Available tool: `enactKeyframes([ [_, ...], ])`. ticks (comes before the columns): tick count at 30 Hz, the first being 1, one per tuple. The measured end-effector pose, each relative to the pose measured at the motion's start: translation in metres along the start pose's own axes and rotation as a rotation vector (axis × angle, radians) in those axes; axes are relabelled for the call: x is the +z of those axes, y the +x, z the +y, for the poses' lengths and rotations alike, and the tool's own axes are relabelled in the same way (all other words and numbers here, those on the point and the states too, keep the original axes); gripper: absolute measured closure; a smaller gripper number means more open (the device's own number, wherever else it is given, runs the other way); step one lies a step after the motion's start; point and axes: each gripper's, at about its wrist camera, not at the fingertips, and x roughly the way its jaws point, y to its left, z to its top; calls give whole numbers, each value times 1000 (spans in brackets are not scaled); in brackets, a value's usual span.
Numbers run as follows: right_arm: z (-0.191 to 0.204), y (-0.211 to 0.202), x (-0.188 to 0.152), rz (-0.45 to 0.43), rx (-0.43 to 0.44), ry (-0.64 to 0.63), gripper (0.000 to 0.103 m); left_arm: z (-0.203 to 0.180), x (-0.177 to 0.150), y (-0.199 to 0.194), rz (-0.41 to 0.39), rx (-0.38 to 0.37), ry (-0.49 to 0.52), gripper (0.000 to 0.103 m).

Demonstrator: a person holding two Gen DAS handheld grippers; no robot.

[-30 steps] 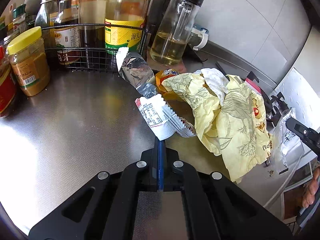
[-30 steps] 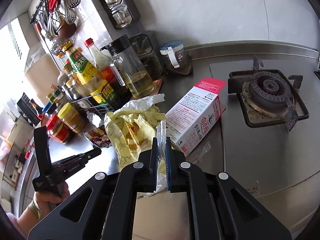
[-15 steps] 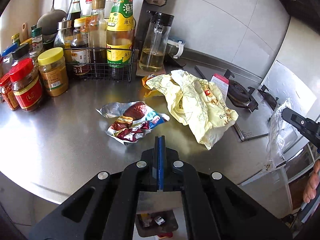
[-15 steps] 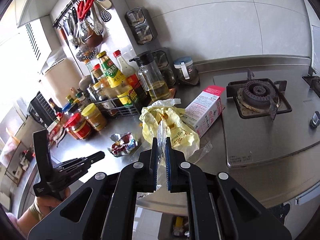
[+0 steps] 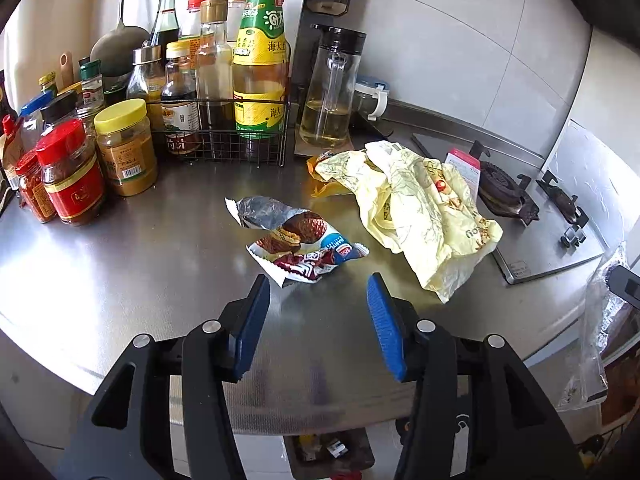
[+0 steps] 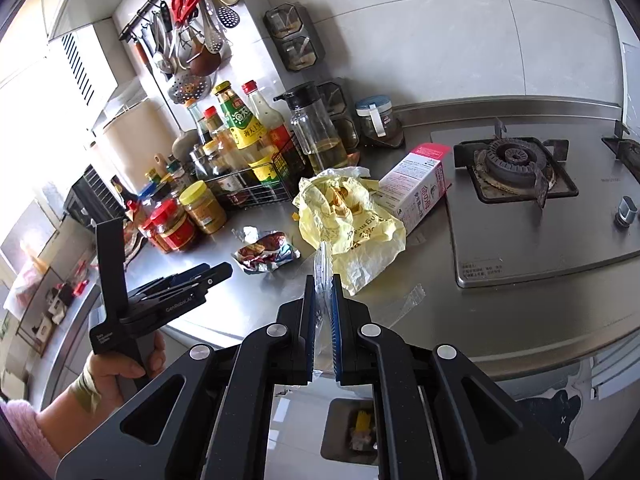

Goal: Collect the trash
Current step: 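Grasp the snack wrapper with the left tool while the right tool grasps a clear plastic bag, then carry wrapper and bag over the bin and open both tools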

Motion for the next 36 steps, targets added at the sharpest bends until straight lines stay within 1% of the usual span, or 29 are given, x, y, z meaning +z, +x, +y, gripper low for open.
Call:
enactKeyframes([
  [6,-8,19,9,21,22,-8,94,22,17,39,24,51,-68,42],
  [10,-14,27,12,41,29,-14,94,26,25,58,45,41,-88,38],
  [12,-17,30,13,47,30,-15,94,24,27,67,66,38,-82,38],
  [14,-19,31,14,48,32,-16,94,22,26,76,96,16,-83,40],
  [15,-19,32,15,47,35,-15,94,22,24,80,112,1,-86,46],
  [16,-20,32,15,47,36,-13,94,21,22,83,125,-18,-88,54],
  [17,-20,32,16,47,37,-12,94,20,21,83,119,-24,-89,56],
  [19,-21,31,15,46,37,-10,94,15,21,82,120,-33,-76,67],
  [20,-21,30,15,45,35,-8,94,11,20,82,121,-32,-60,70],
  [21,-22,29,14,45,34,-4,94,6,19,81,123,-34,-37,81],
  [22,-23,27,13,44,35,1,94,1,17,80,131,-32,-15,85],
  [23,-23,24,12,42,37,8,94,-4,15,80,139,-29,2,85],
  [25,-21,18,8,37,36,12,94,-13,6,79,162,-34,31,89],
  [28,-16,8,1,32,35,9,94,-23,-9,67,169,-46,51,94],
  [32,-7,-6,-15,31,38,16,94,-38,-31,40,178,-76,74,97],
  [36,7,-16,-40,45,39,15,94,-50,-62,7,185,-105,90,99],
])
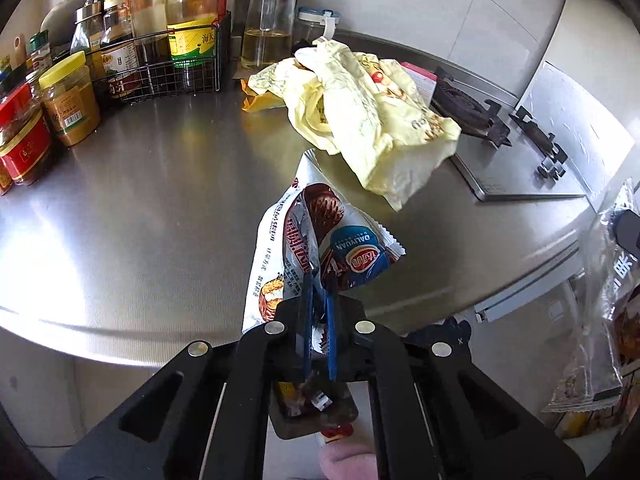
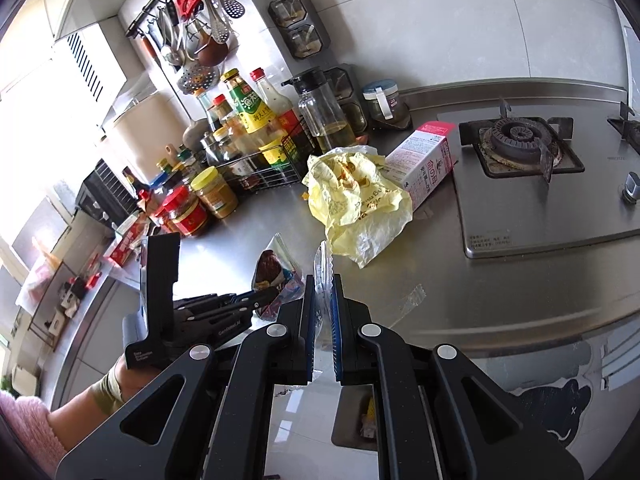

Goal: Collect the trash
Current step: 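Carry wrapper and bag over the bin and open both tools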

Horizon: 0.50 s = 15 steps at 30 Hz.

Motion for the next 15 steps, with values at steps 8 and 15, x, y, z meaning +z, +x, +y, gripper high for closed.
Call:
enactKeyframes([
  [8,16,-2,-61,78,-35,-10,94,-17,-71,-42,21,-20,6,99],
  [15,10,18,-113,181,-72,-4,94,-15,-130,-40,92,-28,-30,99],
])
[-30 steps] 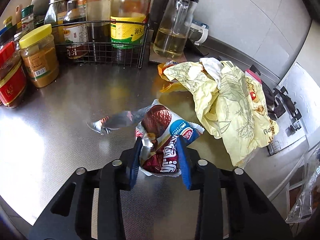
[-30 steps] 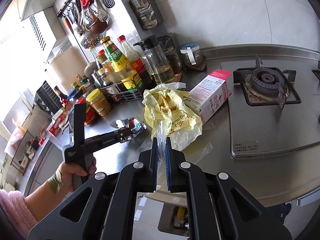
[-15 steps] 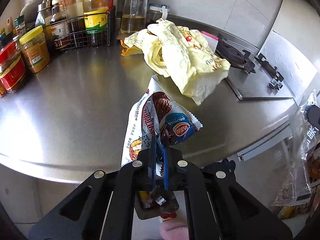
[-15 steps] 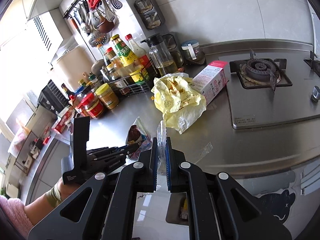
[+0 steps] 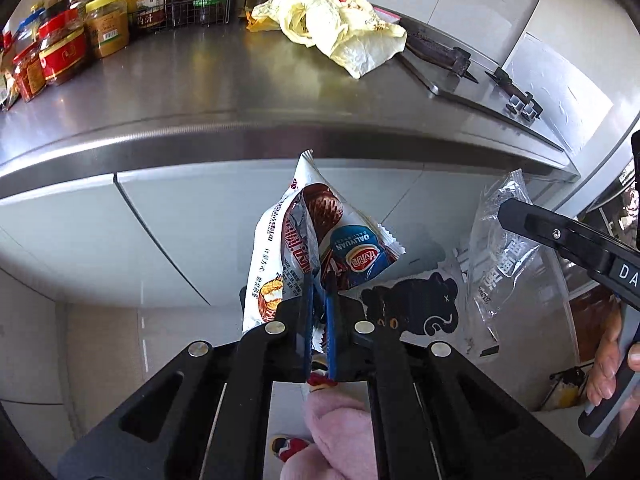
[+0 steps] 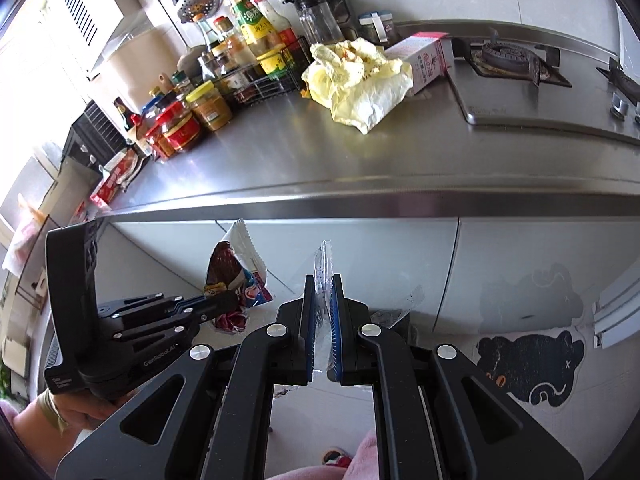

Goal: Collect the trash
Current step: 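Carry wrapper and bag over the bin and open both tools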

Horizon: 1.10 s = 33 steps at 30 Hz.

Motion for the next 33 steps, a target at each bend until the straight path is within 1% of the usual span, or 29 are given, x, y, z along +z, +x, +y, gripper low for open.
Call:
enactKeyframes([
  [5,-15,34,-21,66,-32,14,94,7,-31,28,70,-12,-34,99],
  [8,-28,62,-30,117,-42,46,94,13,-46,54,118,-10,-58,99],
  [11,-39,92,-38,155,-71,53,94,19,-55,81,157,-5,-84,99],
  [16,-62,145,-49,202,-81,109,94,33,-63,127,214,19,-115,99],
  [21,-76,194,-54,231,-121,98,94,46,-72,173,256,24,-133,98],
  [25,-90,231,-58,271,-151,101,94,57,-79,209,287,32,-156,98],
  [28,-97,253,-61,297,-155,105,94,65,-84,230,308,32,-186,98],
  [33,-102,282,-69,341,-155,91,94,79,-88,254,328,24,-213,97],
])
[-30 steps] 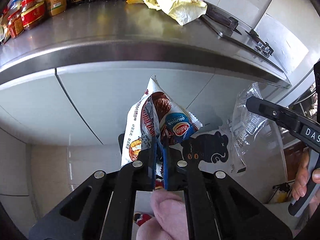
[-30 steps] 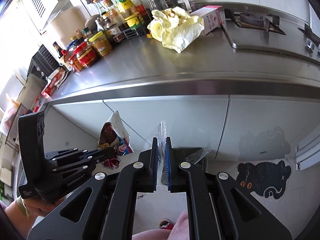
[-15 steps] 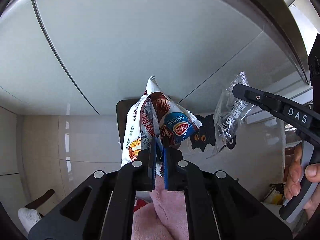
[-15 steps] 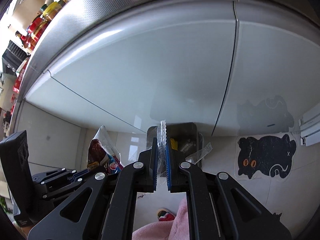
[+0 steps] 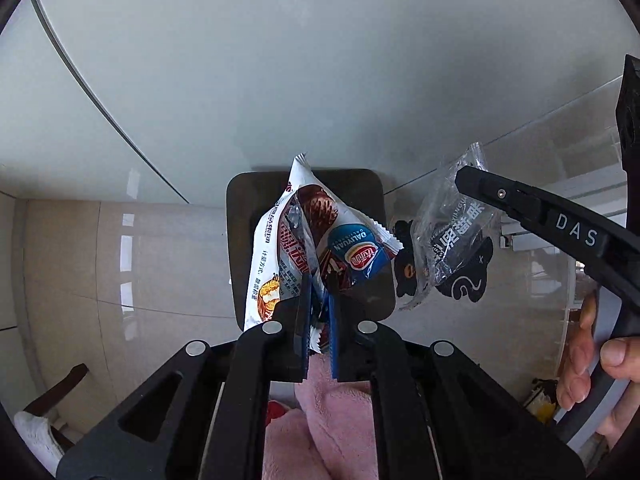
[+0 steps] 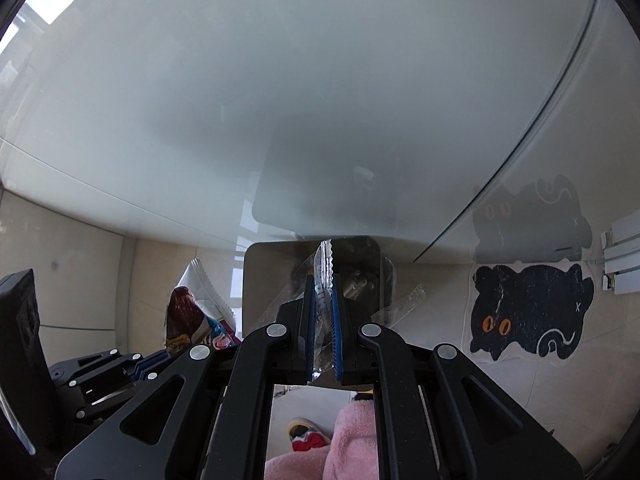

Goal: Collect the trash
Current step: 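Carry wrapper and bag over the bin and open both tools, then raise both open tools back toward the counter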

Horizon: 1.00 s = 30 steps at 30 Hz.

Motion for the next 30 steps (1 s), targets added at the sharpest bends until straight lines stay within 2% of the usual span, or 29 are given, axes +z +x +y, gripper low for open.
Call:
enactKeyframes([
  [7,-1,22,0,25,22,51,92,4,1,17,23,-9,-10,90],
  [12,1,33,2,45,52,70,91,0,7,20,24,-12,-14,90],
  [13,1,35,2,48,57,74,89,0,8,21,25,-10,-16,90],
  [14,1,36,3,49,62,80,81,0,10,21,26,-10,-18,89],
  [15,0,36,4,48,70,88,76,0,11,20,27,-12,-22,86],
  [17,0,36,6,42,81,107,58,1,13,19,21,-13,-27,78],
  [19,0,35,7,44,83,114,57,2,15,15,10,-18,-33,63],
  [21,-1,34,8,47,84,118,55,1,16,13,7,-15,-33,58],
  [22,-1,32,8,47,85,121,49,4,11,13,5,-15,-33,52],
  [23,-2,29,9,44,84,124,46,4,10,11,2,-17,-34,50],
  [27,-2,9,10,32,86,147,40,2,9,-5,-22,-13,-27,32],
  [29,-3,-7,10,16,89,168,23,-1,9,-19,-39,-13,-21,25],
  [30,-2,-18,10,5,90,177,19,-2,9,-27,-49,-11,-17,20],
])
